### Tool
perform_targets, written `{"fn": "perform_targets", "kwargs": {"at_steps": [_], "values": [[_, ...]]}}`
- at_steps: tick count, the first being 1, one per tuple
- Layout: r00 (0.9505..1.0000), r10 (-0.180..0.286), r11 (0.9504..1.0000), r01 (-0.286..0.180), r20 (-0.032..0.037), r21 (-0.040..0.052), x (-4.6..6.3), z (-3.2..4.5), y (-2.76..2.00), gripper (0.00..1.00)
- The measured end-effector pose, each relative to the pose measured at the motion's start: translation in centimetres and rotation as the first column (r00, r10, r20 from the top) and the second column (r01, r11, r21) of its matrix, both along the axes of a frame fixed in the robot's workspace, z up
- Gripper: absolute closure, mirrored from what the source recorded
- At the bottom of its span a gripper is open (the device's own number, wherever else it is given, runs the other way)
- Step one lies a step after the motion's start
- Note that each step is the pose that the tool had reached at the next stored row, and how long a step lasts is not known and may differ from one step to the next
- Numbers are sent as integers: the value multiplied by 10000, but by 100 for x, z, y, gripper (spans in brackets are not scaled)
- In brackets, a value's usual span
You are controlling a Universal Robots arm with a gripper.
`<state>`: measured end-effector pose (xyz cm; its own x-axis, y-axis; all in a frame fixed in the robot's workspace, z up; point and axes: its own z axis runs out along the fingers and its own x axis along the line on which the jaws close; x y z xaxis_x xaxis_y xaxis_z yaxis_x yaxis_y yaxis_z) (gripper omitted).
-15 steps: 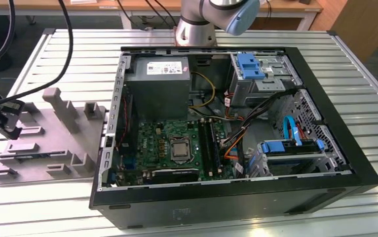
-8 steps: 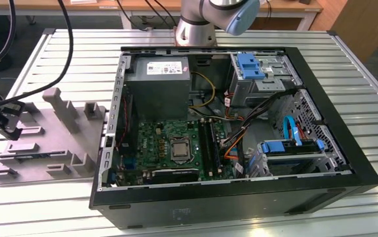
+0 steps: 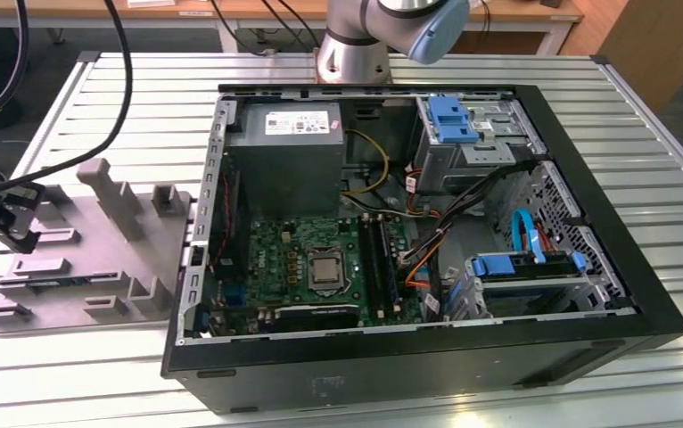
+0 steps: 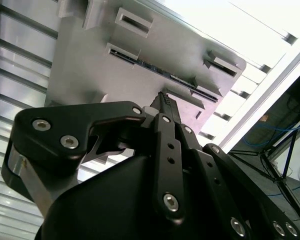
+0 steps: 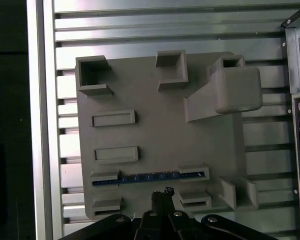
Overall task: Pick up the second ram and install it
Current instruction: 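Pick up the second ram and move it above second insertion slot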
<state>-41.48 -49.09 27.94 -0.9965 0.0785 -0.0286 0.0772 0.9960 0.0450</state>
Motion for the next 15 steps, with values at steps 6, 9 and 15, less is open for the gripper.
{"fn": "perform_targets", "kwargs": {"at_steps": [6,9,15], "values": [[9993,377,9993,-377,0,-1,-1,-10,0,89],[9959,902,9959,-902,0,-1,0,-17,0,89],[9801,1987,9801,-1987,0,0,0,-33,0,89]]}}
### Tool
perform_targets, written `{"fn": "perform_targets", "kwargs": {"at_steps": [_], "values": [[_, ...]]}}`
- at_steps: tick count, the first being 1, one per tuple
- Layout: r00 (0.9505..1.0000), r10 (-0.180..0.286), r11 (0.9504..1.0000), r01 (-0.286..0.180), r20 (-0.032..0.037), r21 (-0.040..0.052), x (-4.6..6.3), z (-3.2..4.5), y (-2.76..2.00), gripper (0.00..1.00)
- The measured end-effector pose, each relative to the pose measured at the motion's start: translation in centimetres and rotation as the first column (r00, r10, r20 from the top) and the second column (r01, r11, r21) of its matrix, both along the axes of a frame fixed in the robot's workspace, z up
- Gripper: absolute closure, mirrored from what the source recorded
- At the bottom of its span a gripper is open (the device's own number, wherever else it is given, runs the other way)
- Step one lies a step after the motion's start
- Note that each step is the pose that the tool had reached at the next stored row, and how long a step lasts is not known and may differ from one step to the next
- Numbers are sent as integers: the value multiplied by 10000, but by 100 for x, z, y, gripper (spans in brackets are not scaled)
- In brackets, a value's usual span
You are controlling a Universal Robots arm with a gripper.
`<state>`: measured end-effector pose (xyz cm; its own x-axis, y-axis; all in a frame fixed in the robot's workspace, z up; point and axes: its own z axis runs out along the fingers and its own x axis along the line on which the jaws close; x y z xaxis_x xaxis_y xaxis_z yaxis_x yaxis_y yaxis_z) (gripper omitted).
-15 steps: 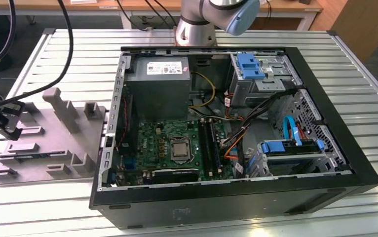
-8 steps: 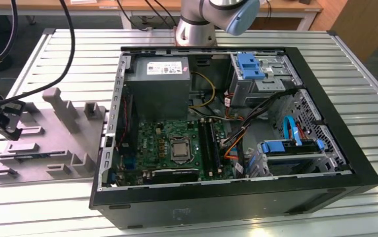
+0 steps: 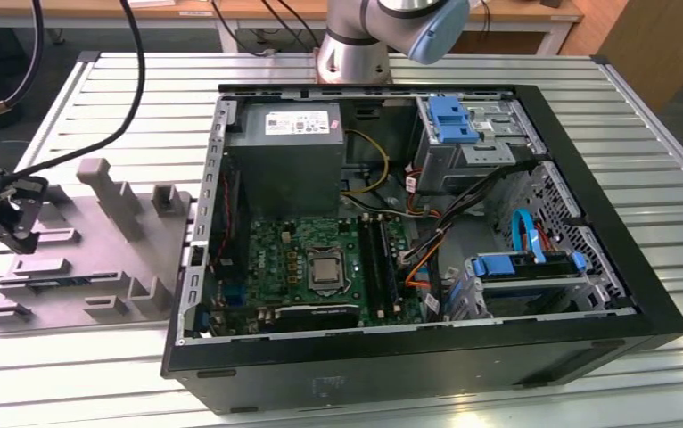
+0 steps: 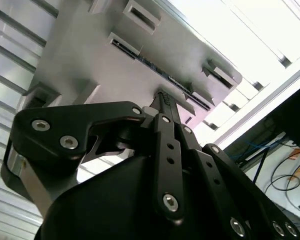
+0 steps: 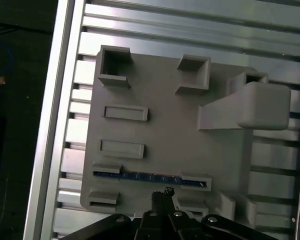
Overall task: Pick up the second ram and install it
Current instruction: 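Pick up the second ram and move it above second insertion slot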
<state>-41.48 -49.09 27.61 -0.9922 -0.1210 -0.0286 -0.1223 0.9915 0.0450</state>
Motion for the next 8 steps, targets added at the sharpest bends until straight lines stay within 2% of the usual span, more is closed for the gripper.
{"fn": "perform_targets", "kwargs": {"at_steps": [4,8], "values": [[9974,720,9974,-720,0,0,0,-10,0,89],[9895,1444,9895,-1444,-1,0,0,-20,0,89]]}}
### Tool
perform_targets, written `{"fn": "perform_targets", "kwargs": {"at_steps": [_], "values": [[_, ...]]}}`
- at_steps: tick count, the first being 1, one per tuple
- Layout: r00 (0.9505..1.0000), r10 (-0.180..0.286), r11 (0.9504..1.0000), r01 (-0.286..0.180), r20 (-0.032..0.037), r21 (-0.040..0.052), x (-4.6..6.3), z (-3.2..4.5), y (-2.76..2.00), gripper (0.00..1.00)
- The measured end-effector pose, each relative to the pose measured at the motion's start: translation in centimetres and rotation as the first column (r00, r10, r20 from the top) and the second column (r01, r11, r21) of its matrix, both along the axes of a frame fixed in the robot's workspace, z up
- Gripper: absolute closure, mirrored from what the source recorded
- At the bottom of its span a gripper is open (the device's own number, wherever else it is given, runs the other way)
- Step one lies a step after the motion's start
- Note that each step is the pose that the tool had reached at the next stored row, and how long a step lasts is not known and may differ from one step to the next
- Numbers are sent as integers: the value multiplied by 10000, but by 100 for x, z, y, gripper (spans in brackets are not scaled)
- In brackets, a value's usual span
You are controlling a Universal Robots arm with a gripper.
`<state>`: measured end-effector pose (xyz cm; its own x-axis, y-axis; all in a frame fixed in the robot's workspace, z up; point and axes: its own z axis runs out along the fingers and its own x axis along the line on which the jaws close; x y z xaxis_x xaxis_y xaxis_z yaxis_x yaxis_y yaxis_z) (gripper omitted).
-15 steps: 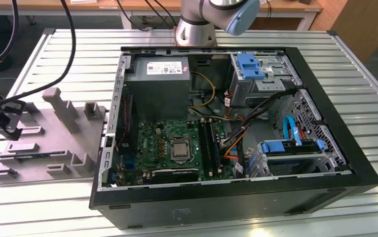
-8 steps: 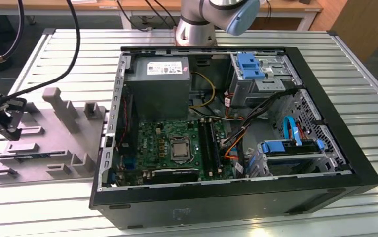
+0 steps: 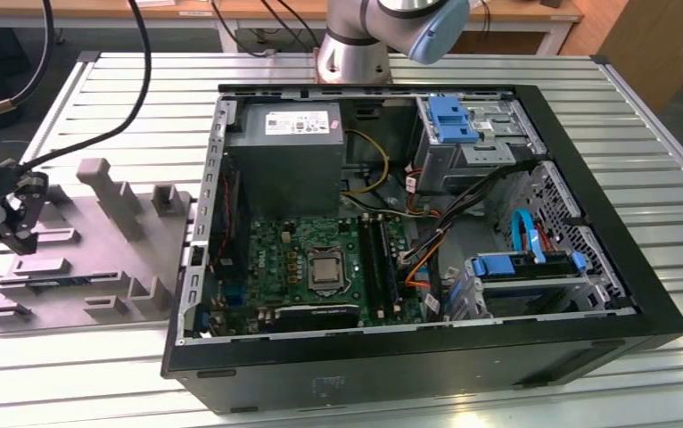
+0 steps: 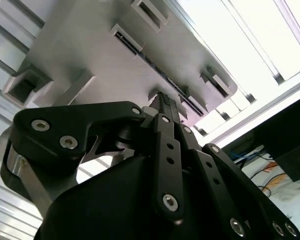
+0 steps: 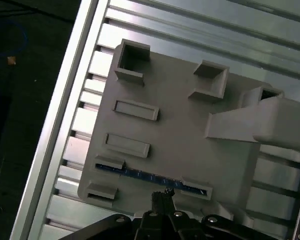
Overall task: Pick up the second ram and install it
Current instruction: 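Pick up the second ram and move it above second insertion slot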
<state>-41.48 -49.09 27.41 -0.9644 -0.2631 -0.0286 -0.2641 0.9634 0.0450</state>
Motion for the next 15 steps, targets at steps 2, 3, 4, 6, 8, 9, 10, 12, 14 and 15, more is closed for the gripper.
{"fn": "perform_targets", "kwargs": {"at_steps": [2,3,4,6,8,9,10,12,14,15], "values": [[9994,359,9994,-359,1,1,0,-6,0,89],[9985,541,9985,-541,1,0,0,-8,0,89],[9973,736,9973,-736,1,0,0,-11,0,89],[9940,1094,9940,-1094,1,0,0,-15,0,89],[9894,1451,9894,-1451,0,0,0,-21,0,89],[9867,1627,9867,-1627,0,0,0,-23,0,89],[9834,1817,9834,-1817,1,0,0,-26,0,89],[9762,2168,9762,-2168,1,0,0,-32,0,89],[9676,2523,9676,-2523,1,0,0,-37,0,89],[9629,2697,9629,-2697,1,0,0,-40,0,89]]}}
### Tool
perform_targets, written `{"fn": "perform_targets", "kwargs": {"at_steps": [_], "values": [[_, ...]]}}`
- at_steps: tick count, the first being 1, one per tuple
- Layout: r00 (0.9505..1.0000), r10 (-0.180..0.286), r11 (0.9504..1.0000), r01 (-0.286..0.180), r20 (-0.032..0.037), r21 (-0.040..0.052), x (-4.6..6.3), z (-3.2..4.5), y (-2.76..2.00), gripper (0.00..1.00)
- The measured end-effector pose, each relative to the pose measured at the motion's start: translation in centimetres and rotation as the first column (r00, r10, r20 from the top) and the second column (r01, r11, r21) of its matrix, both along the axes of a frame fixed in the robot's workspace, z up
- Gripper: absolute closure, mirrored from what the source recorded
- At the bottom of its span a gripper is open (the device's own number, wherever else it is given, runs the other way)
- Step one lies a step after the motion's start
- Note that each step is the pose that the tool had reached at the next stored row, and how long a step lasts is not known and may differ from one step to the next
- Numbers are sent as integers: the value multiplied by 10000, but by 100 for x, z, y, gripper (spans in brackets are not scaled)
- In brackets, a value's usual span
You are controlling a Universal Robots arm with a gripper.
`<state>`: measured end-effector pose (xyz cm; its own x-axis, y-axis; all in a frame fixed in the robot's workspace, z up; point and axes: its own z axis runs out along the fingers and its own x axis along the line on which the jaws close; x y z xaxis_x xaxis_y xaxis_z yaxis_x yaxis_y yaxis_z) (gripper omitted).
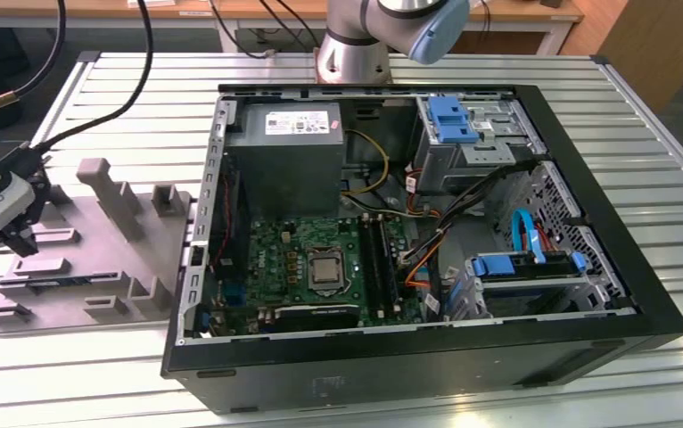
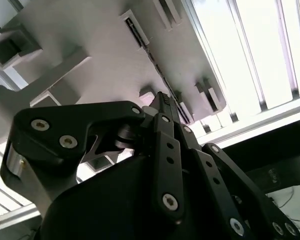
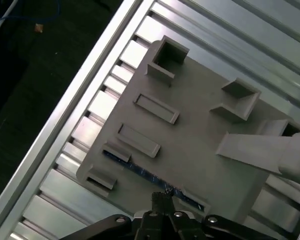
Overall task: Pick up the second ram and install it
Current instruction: 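Pick up the second ram and move it above second insertion slot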
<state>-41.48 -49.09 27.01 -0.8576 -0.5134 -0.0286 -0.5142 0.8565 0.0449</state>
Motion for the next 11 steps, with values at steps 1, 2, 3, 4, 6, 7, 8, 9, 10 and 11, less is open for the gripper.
{"fn": "perform_targets", "kwargs": {"at_steps": [1,2,3,4,6,7,8,9,10,11], "values": [[9998,179,9998,-179,0,0,0,-4,0,89],[9994,360,9994,-360,0,0,0,-7,0,89],[9985,550,9985,-550,0,0,0,-10,0,89],[9973,729,9973,-729,0,0,0,-14,0,89],[9941,1087,9941,-1087,1,0,0,-21,0,89],[9919,1267,9919,-1267,0,0,0,-24,0,89],[9895,1444,9895,-1444,0,0,0,-27,0,89],[9865,1638,9865,-1638,0,0,0,-31,0,89],[9834,1816,9834,-1816,0,0,0,-35,0,89],[9800,1991,9800,-1991,0,0,0,-38,0,89]]}}
